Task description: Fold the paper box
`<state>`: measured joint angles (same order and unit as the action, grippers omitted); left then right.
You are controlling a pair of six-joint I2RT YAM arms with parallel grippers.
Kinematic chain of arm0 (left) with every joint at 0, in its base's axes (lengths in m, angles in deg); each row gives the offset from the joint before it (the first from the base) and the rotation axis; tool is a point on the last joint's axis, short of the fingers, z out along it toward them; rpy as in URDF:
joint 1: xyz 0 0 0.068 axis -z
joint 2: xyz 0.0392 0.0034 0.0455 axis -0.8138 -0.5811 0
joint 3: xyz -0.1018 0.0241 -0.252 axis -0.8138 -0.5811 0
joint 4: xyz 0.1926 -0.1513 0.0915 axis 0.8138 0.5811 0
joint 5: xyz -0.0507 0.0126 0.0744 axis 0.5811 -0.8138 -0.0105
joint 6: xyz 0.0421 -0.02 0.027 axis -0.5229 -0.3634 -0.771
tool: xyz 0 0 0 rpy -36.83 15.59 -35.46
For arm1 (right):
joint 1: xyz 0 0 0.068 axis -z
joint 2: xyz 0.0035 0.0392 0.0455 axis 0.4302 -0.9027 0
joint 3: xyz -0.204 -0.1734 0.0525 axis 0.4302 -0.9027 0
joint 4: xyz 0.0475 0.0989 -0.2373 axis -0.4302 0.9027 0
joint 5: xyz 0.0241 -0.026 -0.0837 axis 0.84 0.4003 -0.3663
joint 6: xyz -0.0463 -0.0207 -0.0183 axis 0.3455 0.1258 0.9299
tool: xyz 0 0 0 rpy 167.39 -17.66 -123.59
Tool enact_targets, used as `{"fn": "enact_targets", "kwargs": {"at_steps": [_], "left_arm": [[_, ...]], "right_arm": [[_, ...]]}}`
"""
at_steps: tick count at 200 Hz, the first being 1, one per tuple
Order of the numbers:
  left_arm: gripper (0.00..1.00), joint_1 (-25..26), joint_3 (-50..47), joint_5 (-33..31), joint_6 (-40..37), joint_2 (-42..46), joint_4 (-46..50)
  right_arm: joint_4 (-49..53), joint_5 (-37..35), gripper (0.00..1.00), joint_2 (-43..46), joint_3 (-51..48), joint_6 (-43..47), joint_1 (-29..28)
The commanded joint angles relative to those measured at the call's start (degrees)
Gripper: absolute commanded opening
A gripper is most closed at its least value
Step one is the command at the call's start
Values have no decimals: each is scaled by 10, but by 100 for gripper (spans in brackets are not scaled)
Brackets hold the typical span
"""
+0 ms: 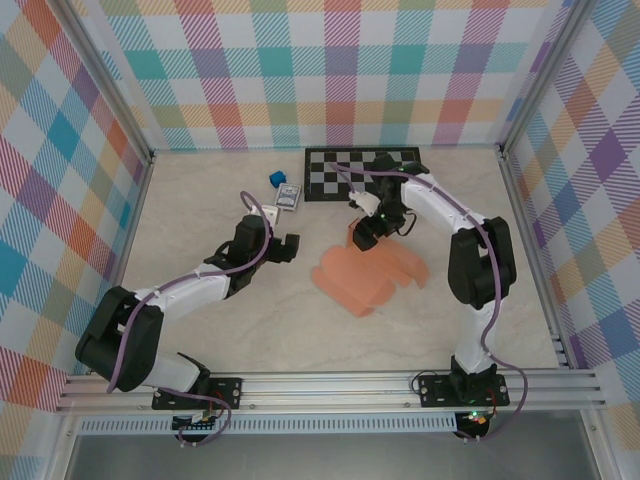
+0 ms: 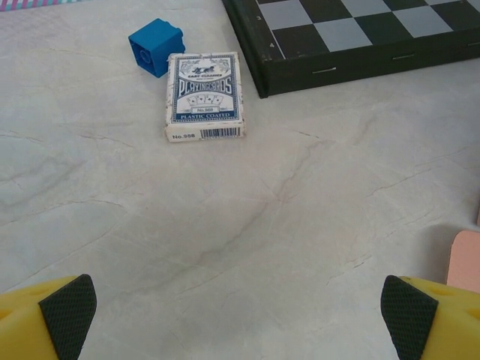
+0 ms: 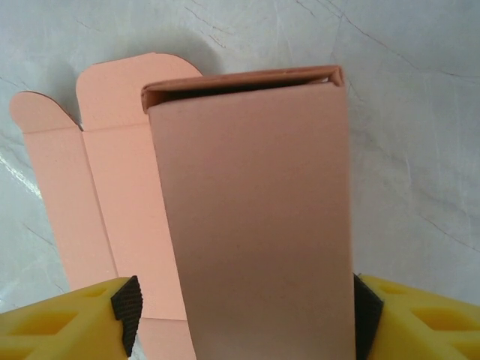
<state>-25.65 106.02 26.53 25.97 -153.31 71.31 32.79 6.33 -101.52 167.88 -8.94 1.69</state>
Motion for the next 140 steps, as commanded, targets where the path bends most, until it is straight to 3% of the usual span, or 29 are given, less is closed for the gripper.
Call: {"fn": "enact_targets", "kwargs": {"at_steps": [1, 33, 140], "left_arm": [[100, -11, 8, -4, 7, 19, 5], [100, -12, 7, -1, 9, 19, 6], [100, -14, 17, 5, 9, 16, 13]], "right_arm": [[11, -5, 68, -4, 18, 2, 0], [4, 4, 60, -2, 18, -20, 0], [-40, 67, 49, 12, -1, -98, 7]]}}
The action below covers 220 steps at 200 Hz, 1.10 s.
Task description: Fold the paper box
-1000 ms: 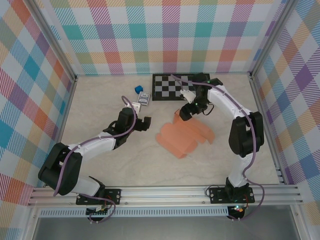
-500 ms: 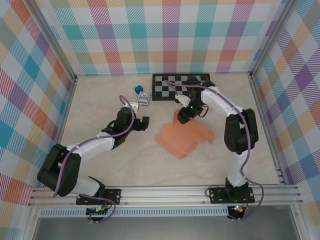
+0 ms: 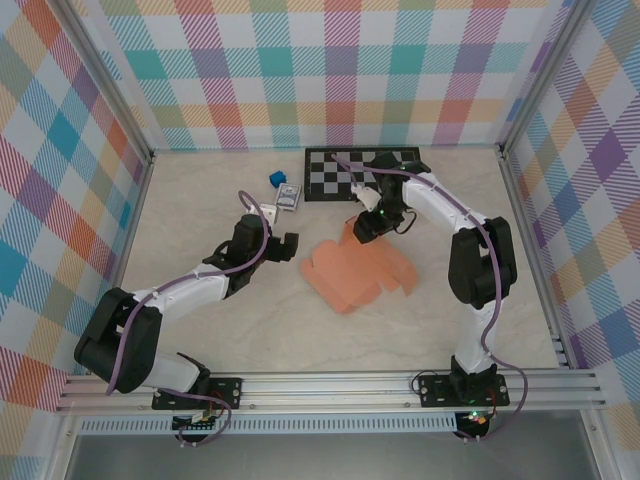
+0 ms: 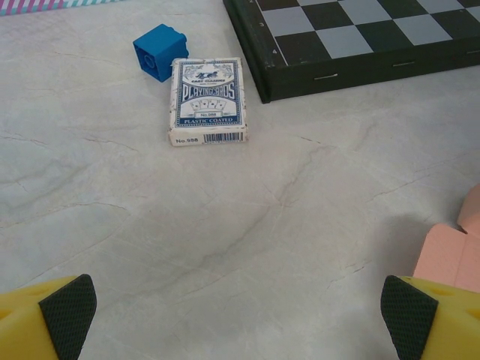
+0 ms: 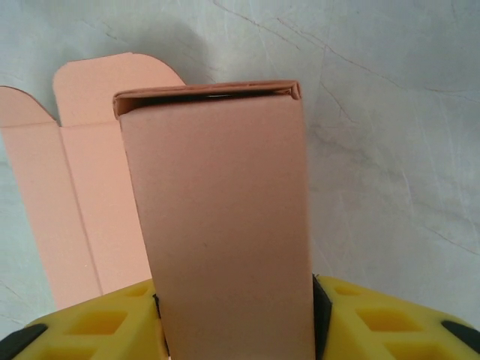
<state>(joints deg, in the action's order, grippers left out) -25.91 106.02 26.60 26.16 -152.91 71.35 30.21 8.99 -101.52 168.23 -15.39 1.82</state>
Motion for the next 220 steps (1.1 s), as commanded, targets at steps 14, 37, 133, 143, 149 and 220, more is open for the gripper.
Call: {"fn": "enact_targets", "kwargs": {"at_steps": [14, 37, 133, 143, 149, 220], "left_arm": [[100, -12, 22, 4, 6, 14, 19], [100, -15, 39, -6, 5, 24, 48], [100, -61, 109, 167, 206, 57, 251], [100, -61, 95, 197, 220, 61, 242], [100, -61, 86, 205, 230, 62, 238], [100, -75, 82, 106, 148, 134, 172]], "right_arm": [[-22, 66, 49, 13, -5, -56, 13], [-53, 140, 49, 16, -13, -139, 40], [-197, 250, 48, 15, -102, -283, 55], [-198, 250, 48, 16, -102, -285, 57], [-197, 250, 48, 16, -101, -283, 58], [-51, 101, 48, 39, -30, -107, 53]]}}
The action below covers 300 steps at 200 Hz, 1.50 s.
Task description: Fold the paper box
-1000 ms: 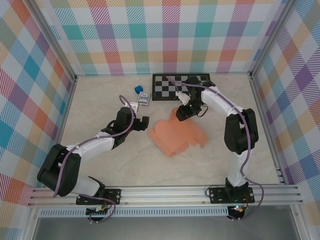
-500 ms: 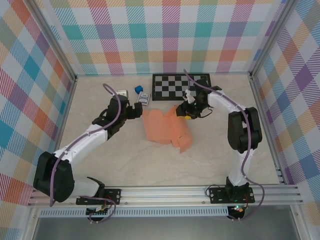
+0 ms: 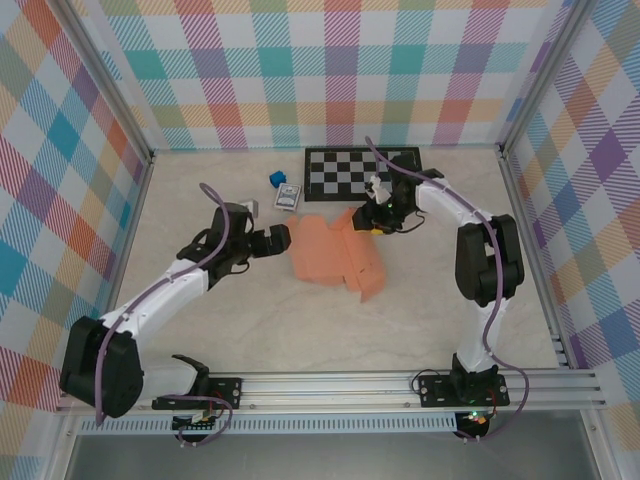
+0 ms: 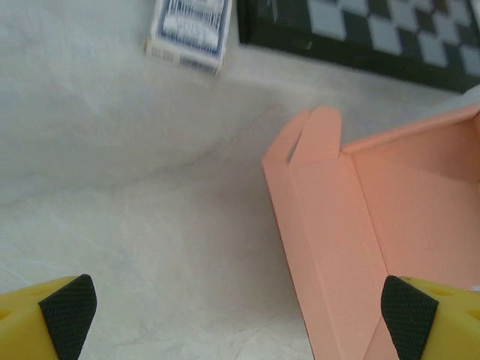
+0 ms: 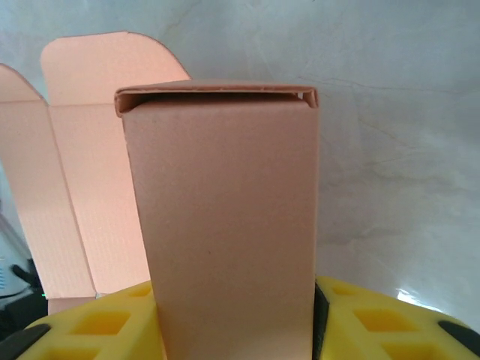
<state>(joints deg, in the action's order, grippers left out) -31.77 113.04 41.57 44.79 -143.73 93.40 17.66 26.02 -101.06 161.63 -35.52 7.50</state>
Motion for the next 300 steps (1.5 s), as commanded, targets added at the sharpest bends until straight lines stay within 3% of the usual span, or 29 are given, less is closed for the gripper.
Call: {"fn": "enact_targets", "kwargs": {"at_steps": [1, 40, 60, 100, 145, 169, 186, 216, 232, 258, 300], "left_arm": [[100, -17, 13, -44, -38, 42, -49], [100, -41, 37, -25, -26, 9, -56], [100, -41, 18, 0, -18, -9, -104], [100, -30, -34, 197, -136, -62, -265], [100, -11, 5, 278, -261, -151, -265], [100, 7, 29, 301, -355, -188, -256], [100, 30, 58, 313, -382, -220, -233], [100, 78, 44, 248, -392, -265, -311], [97, 90, 22, 250, -390, -292, -390], [91, 106, 11, 241, -395, -333, -484], [73, 119, 32, 182, -381, -394, -547]], "right_arm": [[77, -74, 48, 35, 37, 97, -5], [147, -202, 49, 48, 52, 245, -51], [157, -267, 52, 56, 35, 321, -88], [135, -332, 59, 66, 6, 371, -121], [68, -270, 76, 177, -29, 324, -113], [32, -232, 79, 255, -69, 243, -88], [5, -218, 80, 313, -115, 168, -54], [-49, -163, 81, 417, -207, 42, 46], [-79, -142, 82, 453, -247, 11, 82], [-72, -144, 81, 460, -259, -5, 102], [-78, -154, 79, 466, -268, -37, 112]]}}
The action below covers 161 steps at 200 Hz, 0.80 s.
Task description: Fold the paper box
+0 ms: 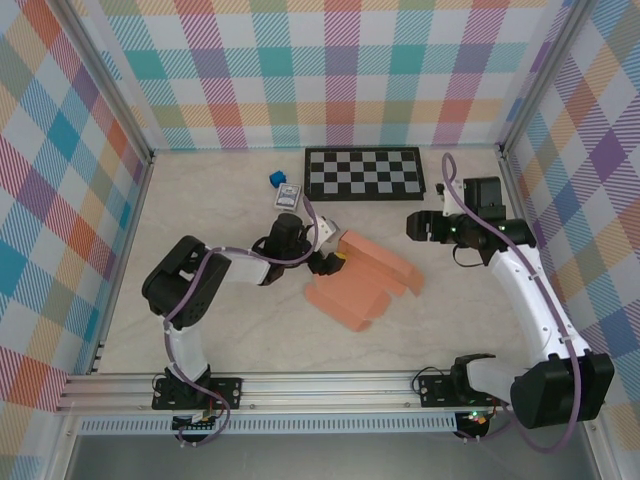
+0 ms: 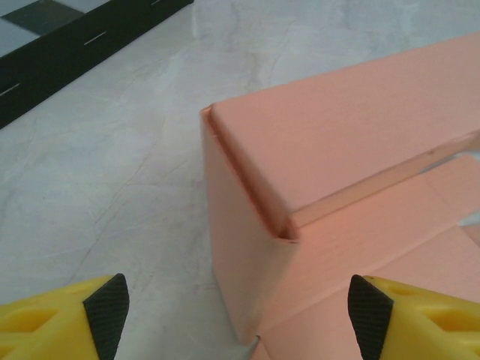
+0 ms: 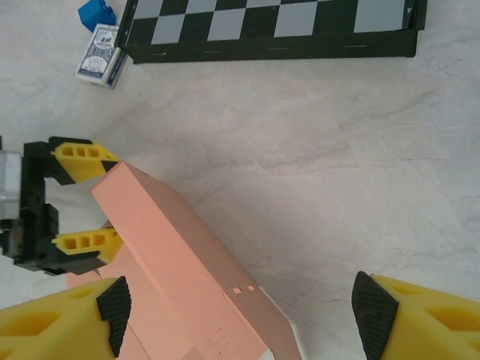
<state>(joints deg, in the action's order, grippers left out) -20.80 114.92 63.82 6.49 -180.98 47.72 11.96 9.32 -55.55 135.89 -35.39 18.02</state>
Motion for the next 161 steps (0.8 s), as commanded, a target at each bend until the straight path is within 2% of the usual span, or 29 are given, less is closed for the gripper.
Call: {"fn": "enact_targets", "kwargs": {"at_steps": [1, 49, 87, 112, 144, 161], "left_arm": [[73, 10, 13, -41, 2, -22, -92], [58, 47, 13, -111, 10, -33, -124], [34, 76, 20, -174, 24, -39, -129], [23, 78, 23, -203, 36, -39, -122], [16, 80, 20, -232, 57, -35, -117], [16, 84, 20, -259, 70, -28, -113]], "right_arm": [[-21, 13, 79, 11, -11, -39, 7], [-24, -11, 77, 33, -34, -53, 12], [-43, -20, 77, 48, -69, -89, 16], [-40, -14, 76, 52, -77, -96, 20], [-33, -17, 76, 64, -85, -95, 24], [-38, -18, 77, 72, -94, -100, 26]]}}
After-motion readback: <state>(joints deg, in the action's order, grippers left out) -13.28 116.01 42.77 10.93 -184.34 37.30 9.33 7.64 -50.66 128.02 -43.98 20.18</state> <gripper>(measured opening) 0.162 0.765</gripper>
